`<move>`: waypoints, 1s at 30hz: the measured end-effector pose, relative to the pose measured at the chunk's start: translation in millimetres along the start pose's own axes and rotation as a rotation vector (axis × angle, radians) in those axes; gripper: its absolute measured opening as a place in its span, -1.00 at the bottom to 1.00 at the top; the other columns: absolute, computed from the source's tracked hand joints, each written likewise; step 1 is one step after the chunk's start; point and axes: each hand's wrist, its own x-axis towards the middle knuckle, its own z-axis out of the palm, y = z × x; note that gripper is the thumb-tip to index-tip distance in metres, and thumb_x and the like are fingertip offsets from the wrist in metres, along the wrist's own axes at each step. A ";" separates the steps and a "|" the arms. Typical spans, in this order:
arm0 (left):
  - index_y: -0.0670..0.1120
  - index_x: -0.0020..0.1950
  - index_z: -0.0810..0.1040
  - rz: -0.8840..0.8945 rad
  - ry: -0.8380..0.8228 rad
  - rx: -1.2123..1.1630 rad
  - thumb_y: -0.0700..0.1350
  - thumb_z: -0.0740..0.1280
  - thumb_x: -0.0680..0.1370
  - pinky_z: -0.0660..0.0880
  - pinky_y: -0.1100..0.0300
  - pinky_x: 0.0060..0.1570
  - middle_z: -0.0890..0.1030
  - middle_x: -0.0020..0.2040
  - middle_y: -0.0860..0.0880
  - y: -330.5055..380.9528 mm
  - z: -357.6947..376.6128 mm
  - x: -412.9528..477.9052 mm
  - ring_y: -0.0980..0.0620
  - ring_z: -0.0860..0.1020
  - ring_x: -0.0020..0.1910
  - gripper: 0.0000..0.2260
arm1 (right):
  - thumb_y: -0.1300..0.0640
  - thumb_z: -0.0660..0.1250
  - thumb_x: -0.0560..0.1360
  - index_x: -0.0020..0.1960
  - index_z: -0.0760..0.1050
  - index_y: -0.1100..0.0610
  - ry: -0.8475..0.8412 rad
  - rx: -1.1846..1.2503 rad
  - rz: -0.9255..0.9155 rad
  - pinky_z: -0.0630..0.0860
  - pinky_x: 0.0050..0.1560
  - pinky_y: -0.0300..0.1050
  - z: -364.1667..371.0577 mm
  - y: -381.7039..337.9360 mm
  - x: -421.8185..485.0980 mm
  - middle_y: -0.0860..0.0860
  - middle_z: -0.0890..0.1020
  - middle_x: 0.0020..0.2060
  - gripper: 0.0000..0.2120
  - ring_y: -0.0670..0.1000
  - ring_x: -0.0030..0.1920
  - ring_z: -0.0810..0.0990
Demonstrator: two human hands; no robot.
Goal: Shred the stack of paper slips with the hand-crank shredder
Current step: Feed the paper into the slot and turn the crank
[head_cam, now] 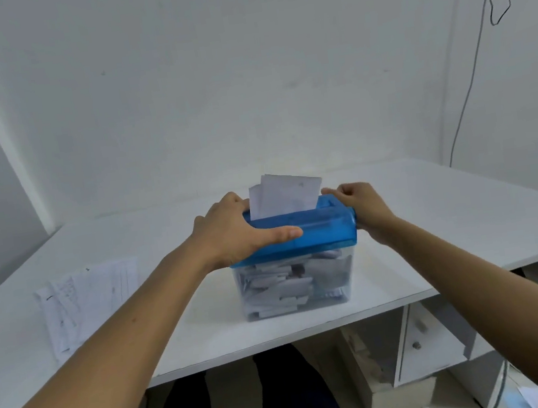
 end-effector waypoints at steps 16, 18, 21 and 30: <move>0.38 0.04 0.40 -0.019 -0.040 0.180 0.73 0.10 0.04 0.30 0.03 0.16 0.39 0.05 0.14 3.3 -4.5 -0.4 -0.04 0.42 0.11 -0.29 | -0.14 0.09 0.68 -0.19 0.57 0.31 -0.119 -0.083 0.055 0.52 -0.40 -0.18 -17.3 21.2 -88.0 0.12 0.64 -0.43 -0.42 0.02 -0.47 0.55; 0.36 0.22 0.45 -0.012 -0.052 0.186 0.73 0.12 0.04 0.30 0.02 0.18 0.40 0.09 0.13 4.1 -6.8 0.9 -0.05 0.41 0.14 -0.15 | -0.21 0.14 0.64 -0.26 0.54 0.25 -0.199 0.023 0.047 0.51 -0.37 -0.12 -30.6 11.8 -95.9 0.13 0.61 -0.43 -0.42 0.06 -0.45 0.53; 0.24 0.45 0.39 -0.011 -0.063 0.207 0.66 0.19 0.11 0.33 -0.05 0.32 0.38 0.17 0.11 8.4 -9.0 -0.5 -0.03 0.38 0.16 -0.03 | -0.39 0.39 0.35 -0.28 0.52 0.20 -0.328 0.243 -0.055 0.46 -0.40 -0.15 -54.7 -6.6 -98.3 0.11 0.52 -0.40 -0.40 0.04 -0.42 0.47; 0.24 0.41 0.42 -0.020 -0.085 0.166 0.76 0.17 -0.04 0.49 -0.09 0.21 0.38 0.07 0.23 3.5 -9.0 7.7 -0.04 0.47 0.13 0.11 | -0.24 0.28 0.53 -0.41 0.48 0.22 0.063 0.270 -0.355 0.33 -0.50 -0.19 -33.9 -26.1 -65.9 0.06 0.43 -0.56 -0.42 0.02 -0.54 0.36</move>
